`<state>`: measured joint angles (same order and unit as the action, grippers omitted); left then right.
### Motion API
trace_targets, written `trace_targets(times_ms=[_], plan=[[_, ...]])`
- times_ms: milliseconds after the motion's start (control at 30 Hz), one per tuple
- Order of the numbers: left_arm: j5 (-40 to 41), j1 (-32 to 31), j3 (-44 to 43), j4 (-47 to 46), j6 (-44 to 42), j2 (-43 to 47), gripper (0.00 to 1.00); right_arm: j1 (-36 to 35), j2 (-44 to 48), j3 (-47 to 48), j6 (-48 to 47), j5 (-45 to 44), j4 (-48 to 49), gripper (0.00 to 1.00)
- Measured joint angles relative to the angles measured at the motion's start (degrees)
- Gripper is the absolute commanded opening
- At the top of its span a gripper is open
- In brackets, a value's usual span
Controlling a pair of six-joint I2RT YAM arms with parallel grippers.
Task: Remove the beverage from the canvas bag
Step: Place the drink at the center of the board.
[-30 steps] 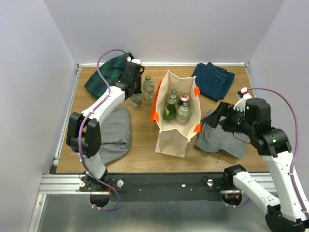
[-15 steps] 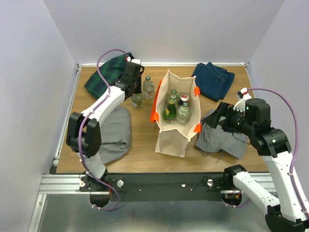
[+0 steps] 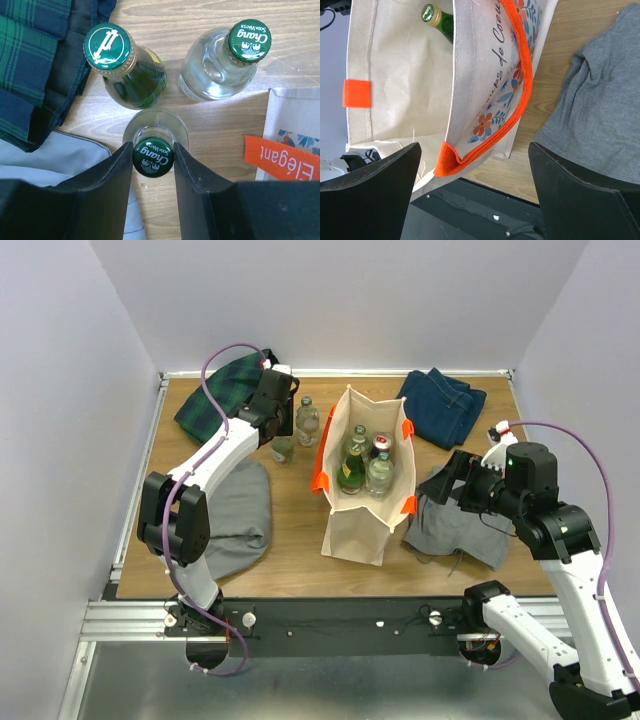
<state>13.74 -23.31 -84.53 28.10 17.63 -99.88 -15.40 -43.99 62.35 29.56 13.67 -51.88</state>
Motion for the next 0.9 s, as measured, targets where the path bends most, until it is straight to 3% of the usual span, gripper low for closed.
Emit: trace_targets(times_ms=[133,300,633,700,767,900], plan=[[0.17,0.00,-0.20,0.48,-0.02,0.02,0.47,0.00,0.00,-0.13,-0.02,0.22,0.00,0.97],[1.18,0.00,-0.55,1.77,-0.24,0.92,0.60,0.00,0.02,-0.17,-0.02,0.33,0.00,0.97],[3.30,0.11,-2.86,2.54,-0.98,7.56,0.68,0.00,0.61,-2.05,0.04,0.44,-0.02,0.97],[3.32,0.11,-3.43,2.89,-1.14,8.52,0.81,0.00,0.59,-2.14,0.04,0.50,0.00,0.97],[3.21,0.11,-3.43,3.39,-1.25,9.51,0.81,0.00,0.59,-2.14,0.02,0.57,0.02,0.97],[1.99,0.20,-3.87,5.57,-1.66,11.91,0.94,0.00,-0.04,-2.16,0.04,1.18,0.46,0.97]])
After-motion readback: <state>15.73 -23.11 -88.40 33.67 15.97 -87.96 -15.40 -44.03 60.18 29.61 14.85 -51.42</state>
